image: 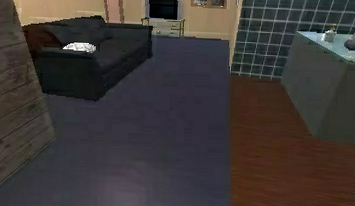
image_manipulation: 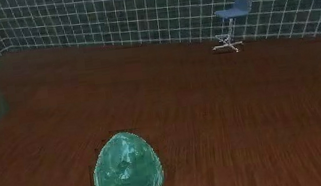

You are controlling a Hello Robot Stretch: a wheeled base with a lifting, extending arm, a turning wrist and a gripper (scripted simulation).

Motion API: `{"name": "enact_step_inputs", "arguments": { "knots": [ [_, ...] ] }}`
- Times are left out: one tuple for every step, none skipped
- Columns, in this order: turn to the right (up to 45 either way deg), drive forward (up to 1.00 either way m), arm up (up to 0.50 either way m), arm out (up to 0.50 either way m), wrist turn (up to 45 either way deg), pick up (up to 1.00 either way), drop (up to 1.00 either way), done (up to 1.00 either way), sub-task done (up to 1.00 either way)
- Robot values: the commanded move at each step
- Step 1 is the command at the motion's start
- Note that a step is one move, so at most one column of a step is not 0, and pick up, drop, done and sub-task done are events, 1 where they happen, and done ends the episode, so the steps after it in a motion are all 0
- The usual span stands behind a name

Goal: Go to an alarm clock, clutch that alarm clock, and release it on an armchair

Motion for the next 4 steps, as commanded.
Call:
{"name": "enact_step_inputs", "arguments": {
  "knots": [
    [0.0, 1.00, 0.00, 0.00, 0.0, 0.00, 0.00, 0.00, 0.00],
    [0.0, 1.00, 0.00, 0.00, 0.0, 0.00, 0.00, 0.00, 0.00],
    [0.0, 1.00, 0.00, 0.00, 0.0, 0.00, 0.00, 0.00, 0.00],
    [0.0, 1.00, 0.00, 0.00, 0.0, 0.00, 0.00, 0.00, 0.00]
  ]
}}
